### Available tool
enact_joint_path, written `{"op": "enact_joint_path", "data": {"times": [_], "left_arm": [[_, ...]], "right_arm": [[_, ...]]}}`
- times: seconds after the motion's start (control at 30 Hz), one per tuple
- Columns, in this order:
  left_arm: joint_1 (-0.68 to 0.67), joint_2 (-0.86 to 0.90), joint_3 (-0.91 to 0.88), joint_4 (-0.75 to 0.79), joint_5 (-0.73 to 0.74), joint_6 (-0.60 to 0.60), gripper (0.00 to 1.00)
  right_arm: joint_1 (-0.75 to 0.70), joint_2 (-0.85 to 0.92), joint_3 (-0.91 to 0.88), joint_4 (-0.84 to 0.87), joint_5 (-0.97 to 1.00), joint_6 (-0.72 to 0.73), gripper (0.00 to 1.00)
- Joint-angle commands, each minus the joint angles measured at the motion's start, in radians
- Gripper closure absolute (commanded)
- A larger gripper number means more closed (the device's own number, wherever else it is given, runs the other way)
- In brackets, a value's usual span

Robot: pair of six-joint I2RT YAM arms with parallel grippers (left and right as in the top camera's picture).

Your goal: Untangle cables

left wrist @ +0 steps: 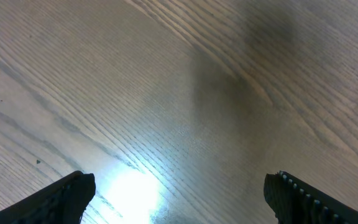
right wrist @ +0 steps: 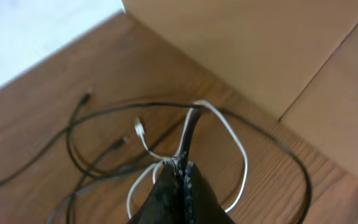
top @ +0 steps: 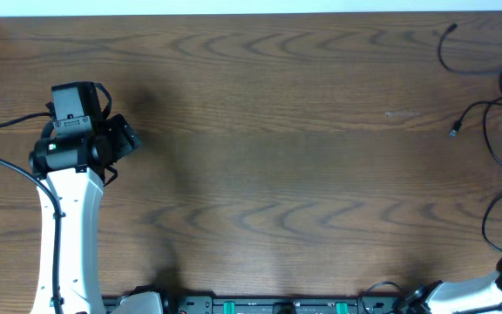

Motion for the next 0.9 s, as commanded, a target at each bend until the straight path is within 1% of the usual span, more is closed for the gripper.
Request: {"op": "enact_joint_path", "data": {"times": [0.0, 0.07, 0.1, 0.23, 0.43, 0.63, 0.7, 0.8, 0.87], "left_arm": [[0.005, 0.005, 0.004, -0.004, -0.002, 0.008, 0.08], [0.005, 0.005, 0.004, -0.004, -0.003, 0.008, 0.08], [0.005, 0.005, 0.004, -0.004, -0.003, 0.008, 0.08], [0.005, 0.005, 0.004, -0.004, -0.003, 0.008, 0.08], [0.005, 0.005, 0.004, -0.004, -0.003, 0.008, 0.08], [0.005, 0.005, 0.004, -0.004, -0.006, 0.009, 0.08], [0.005, 0.005, 0.004, -0.004, -0.006, 0.008, 0.08], [0.005, 0.005, 0.004, -0.004, -0.006, 0.009, 0.08], [0.005, 0.005, 0.004, -0.004, -0.006, 0.009, 0.08]], "right_arm": [[-0.007, 0.036, 0.013, -0.008, -0.009, 0.01, 0.68], [-0.007, 0.05, 0.013, -0.012, -0.011, 0.009, 0.16], [-0.007, 0.052, 0.013, -0.013, -0.012, 0.009, 0.01], [-0.007, 0.053, 0.013, -0.02, -0.011, 0.01, 0.01], [-0.007, 0.043, 0.013, -0.087, -0.043, 0.011, 0.01], [-0.006, -0.075, 0.013, -0.028, -0.07, 0.011, 0.01], [-0.006, -0.129, 0.013, -0.019, -0.024, 0.04, 0.01], [-0.006, -0.219, 0.013, -0.028, 0.128, 0.139, 0.01], [-0.006, -0.272, 0.013, -0.045, 0.195, 0.192, 0.01]]}}
